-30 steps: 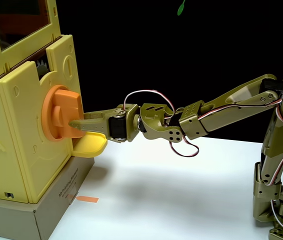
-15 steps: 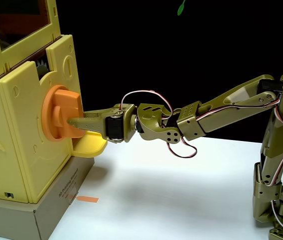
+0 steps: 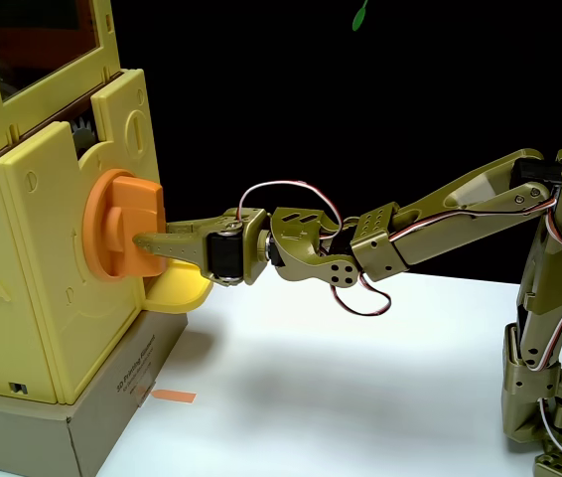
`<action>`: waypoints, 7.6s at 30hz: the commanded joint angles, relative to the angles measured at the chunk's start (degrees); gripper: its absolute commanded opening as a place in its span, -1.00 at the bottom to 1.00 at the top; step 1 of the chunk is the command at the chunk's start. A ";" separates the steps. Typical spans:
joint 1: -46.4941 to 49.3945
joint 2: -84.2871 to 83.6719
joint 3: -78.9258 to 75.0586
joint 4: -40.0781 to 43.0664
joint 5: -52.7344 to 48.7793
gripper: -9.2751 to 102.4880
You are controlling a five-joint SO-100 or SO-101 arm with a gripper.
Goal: Turn the button of vending machine.
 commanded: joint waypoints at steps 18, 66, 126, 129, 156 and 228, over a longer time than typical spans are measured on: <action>0.44 8.44 -2.20 11.78 82.79 -0.86; 5.89 38.23 10.11 37.53 81.04 -0.37; 1.93 -2.11 -3.60 -2.29 -3.16 -0.84; 1.93 -1.93 -3.60 -2.29 -2.64 -0.84; 2.72 7.21 -1.23 0.97 125.24 -0.85; 0.70 73.56 55.99 23.47 78.22 -0.82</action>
